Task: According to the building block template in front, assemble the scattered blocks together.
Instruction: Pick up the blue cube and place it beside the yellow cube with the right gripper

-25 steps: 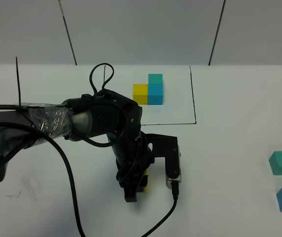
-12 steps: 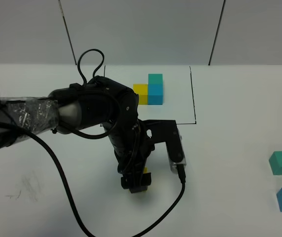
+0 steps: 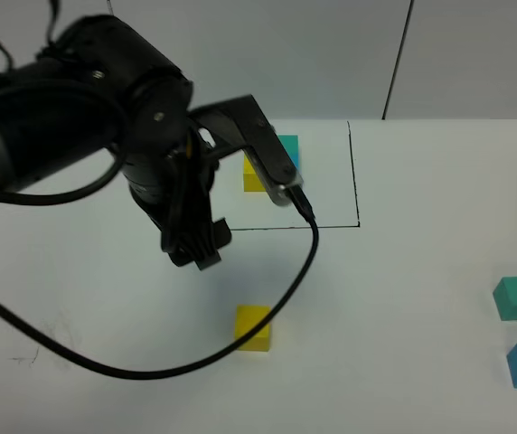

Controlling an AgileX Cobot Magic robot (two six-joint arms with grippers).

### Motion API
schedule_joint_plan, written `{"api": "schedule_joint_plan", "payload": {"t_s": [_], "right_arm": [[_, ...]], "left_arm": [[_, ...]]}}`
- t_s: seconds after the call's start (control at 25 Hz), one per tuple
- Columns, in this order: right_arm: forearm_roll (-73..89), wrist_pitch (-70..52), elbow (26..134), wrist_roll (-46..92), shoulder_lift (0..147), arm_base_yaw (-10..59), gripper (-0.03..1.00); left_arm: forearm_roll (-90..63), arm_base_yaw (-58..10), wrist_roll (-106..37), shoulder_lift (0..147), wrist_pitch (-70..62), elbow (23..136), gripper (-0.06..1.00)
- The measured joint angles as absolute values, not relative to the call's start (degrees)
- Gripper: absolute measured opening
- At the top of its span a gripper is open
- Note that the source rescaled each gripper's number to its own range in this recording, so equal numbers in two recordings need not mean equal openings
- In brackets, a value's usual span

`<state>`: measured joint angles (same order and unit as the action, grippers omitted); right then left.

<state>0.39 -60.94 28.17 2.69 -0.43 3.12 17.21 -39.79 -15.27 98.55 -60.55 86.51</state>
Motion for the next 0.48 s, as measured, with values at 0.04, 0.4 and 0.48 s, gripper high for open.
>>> {"api": "schedule_joint_plan", "payload": {"t_s": [0.04,0.4,0.48], "right_arm": [[0.4,-60.9,28.2,2.7,-0.4,3.1,0.67],[0.4,-60.9,28.2,2.7,-0.4,3.1,0.67],[0.4,-60.9,28.2,2.7,-0.4,3.1,0.67]], "left_arm": [[17.9,-39.2,-12.8,96.4,-61.7,86.5,1.00],[19.9,-30.2,-2.5,75.4,-68.4,86.6,1.00],[21.3,-28.3,-1.7,69.9,-68.4,86.6,1.00]]}}
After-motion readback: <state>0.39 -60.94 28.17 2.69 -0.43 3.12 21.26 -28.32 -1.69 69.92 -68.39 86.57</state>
